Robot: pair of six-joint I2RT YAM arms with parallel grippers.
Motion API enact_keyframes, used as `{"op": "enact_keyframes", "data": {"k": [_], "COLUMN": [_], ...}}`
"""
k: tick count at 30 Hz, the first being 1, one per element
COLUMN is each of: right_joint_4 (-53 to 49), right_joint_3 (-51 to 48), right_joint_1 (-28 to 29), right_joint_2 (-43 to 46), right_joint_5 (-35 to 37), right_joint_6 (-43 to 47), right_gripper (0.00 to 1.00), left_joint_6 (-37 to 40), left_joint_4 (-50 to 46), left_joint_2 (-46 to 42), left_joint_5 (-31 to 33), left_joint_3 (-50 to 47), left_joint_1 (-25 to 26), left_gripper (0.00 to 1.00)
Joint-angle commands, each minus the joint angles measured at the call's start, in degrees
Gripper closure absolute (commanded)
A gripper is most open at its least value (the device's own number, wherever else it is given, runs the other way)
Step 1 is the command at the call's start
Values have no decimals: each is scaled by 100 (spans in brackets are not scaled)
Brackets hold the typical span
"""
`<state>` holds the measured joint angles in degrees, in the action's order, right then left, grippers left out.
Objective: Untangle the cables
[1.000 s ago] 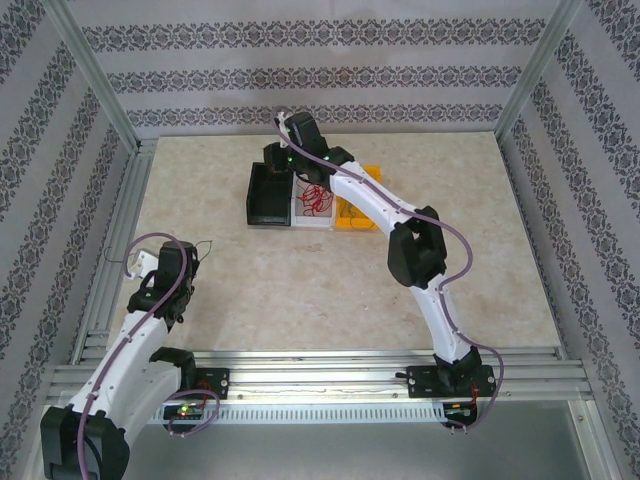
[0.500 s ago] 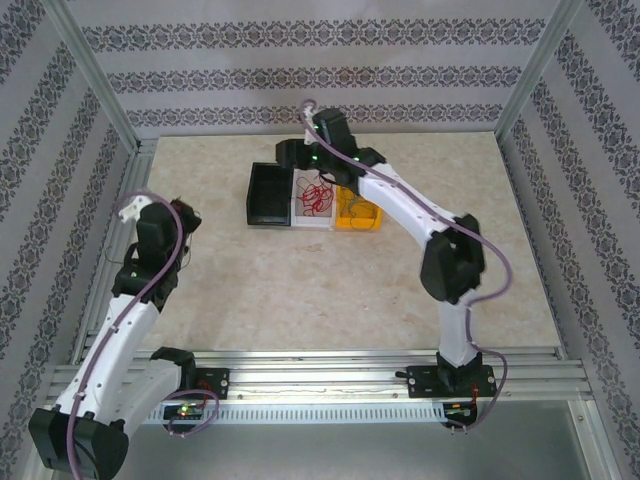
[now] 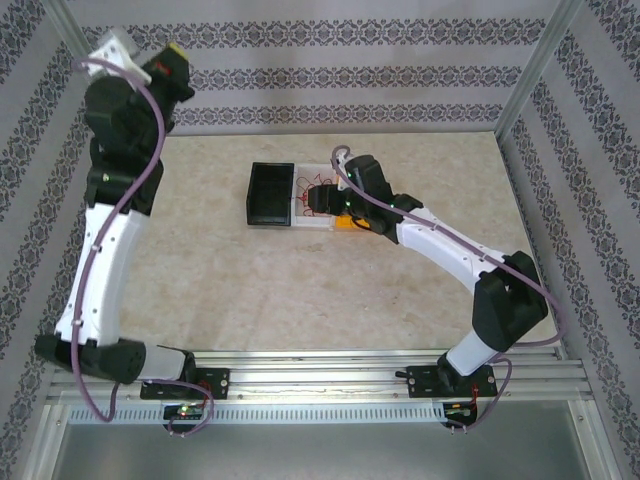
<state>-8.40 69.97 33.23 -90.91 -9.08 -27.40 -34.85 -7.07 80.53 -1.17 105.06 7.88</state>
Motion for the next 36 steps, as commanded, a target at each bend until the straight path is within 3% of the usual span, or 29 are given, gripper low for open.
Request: {"op": "enact_keyframes", "data": {"k": [1, 7, 14, 23, 27, 32, 36], "right_joint_4": [226, 222, 188, 194, 220, 222, 221], "right_joint_3": [-297, -611, -1001, -1455, -1520, -1550, -1566], "right_joint_1": [16, -34, -317, -773, -784, -788, -790], "right_joint_2": [417, 571, 837, 1275, 1357, 1337, 1357], "right_joint_5": [191, 233, 422, 478, 408, 354, 405], "right_joint_6": [-154, -118, -188, -255, -254, -283, -267], "right_gripper": [39, 39, 40, 40, 40, 40, 40], "left_joint_6": [127, -31, -325, -301, -141, -351, -431], "left_joint_4": [-156, -842, -705, -1079, -872, 36, 270], "left_joint_2": [853, 2404, 2999, 3347, 3031, 2377, 2124], "left_joint_5": [-603, -788, -1043, -1453, -1378, -1158, -1157], "left_joint_3": [1393, 4061, 4299, 3616, 2543, 860, 332], "left_joint_1": [61, 82, 273, 624, 778, 791, 798], "left_gripper": [100, 100, 100, 100, 100, 100, 100]}}
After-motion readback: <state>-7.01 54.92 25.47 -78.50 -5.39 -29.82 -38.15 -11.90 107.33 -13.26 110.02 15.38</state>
